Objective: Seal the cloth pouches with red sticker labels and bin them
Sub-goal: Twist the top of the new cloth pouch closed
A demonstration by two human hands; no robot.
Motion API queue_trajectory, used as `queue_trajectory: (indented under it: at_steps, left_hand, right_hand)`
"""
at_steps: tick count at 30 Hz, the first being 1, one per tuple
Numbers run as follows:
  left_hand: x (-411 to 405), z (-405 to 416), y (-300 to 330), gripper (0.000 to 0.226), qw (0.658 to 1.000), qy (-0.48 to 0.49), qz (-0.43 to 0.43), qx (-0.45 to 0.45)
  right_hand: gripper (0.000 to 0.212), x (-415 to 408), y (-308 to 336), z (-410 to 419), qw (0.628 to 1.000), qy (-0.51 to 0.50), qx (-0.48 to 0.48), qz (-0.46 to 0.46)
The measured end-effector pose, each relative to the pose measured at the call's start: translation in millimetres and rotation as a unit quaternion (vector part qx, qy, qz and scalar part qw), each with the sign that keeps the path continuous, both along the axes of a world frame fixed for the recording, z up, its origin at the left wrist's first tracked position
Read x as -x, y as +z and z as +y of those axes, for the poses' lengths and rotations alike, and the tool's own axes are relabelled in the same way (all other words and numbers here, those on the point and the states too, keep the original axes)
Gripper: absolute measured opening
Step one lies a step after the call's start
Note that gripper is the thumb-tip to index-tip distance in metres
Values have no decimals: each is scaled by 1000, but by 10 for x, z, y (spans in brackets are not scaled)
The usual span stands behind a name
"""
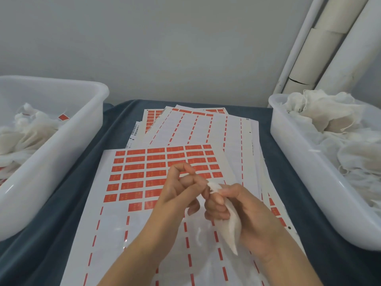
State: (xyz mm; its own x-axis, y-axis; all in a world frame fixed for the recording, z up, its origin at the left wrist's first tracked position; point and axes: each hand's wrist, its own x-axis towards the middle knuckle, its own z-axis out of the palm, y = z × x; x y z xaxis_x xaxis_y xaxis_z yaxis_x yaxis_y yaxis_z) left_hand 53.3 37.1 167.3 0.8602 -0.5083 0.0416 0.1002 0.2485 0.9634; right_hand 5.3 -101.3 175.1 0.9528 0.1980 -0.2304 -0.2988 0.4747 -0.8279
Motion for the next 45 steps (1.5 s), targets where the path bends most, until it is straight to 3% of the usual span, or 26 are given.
queue_trajectory:
  at_steps: [2, 6, 9, 12, 15, 19, 20, 22, 24, 26, 29, 33, 41, 45]
  left_hand:
    - [9, -11, -16, 17, 999, 4, -13, -36]
    - [14, -3, -17, 22, 996, 29, -23, -75]
    - [66, -28, -22, 34, 996, 44, -45, -67]
    - [113, -94, -54, 38, 995, 45, -69, -52]
    - [107, -184, -85, 47, 996, 39, -67, -38]
    - [-44, -101, 1, 45, 990, 117, 69, -25]
    - [-65, -43, 20, 39, 988, 138, 55, -30]
    - [-26, 13, 55, 26, 973, 202, -77, -80]
    - [54, -7, 47, 16, 917, 245, -274, -154]
    - [115, -75, -1, 8, 878, 238, -371, -188]
    - [108, -85, -28, 14, 867, 231, -387, -211]
    - [63, -69, -53, 19, 878, 222, -373, -202]
    - [26, -43, -40, 5, 896, 170, -349, -215]
    - [34, 3, -50, 11, 865, 160, -394, -265]
  right_hand:
    - [24, -9, 13, 29, 999, -22, 15, 19]
    - [36, -83, -17, 39, 963, -101, 248, 33]
    - [37, -75, -31, 23, 968, -111, 227, 1]
    - [22, -75, -93, -5, 974, -129, 186, 7]
    - [27, -82, -91, 16, 972, -119, 201, -8]
    - [34, -50, -56, -11, 982, -131, 137, 17]
    - [35, -53, -61, -28, 981, -137, 133, 26]
    - [35, -56, -61, -41, 979, -140, 143, 32]
    - [33, -62, -66, -16, 978, -142, 150, 26]
    - [33, -64, -70, 3, 975, -147, 164, 21]
    - [33, -64, -76, 5, 970, -149, 193, 14]
    - [37, -60, -61, 11, 973, -129, 191, 2]
    - [38, -34, -29, 1, 976, -102, 192, -3]
    - [25, -31, -34, -8, 976, -92, 197, -1]
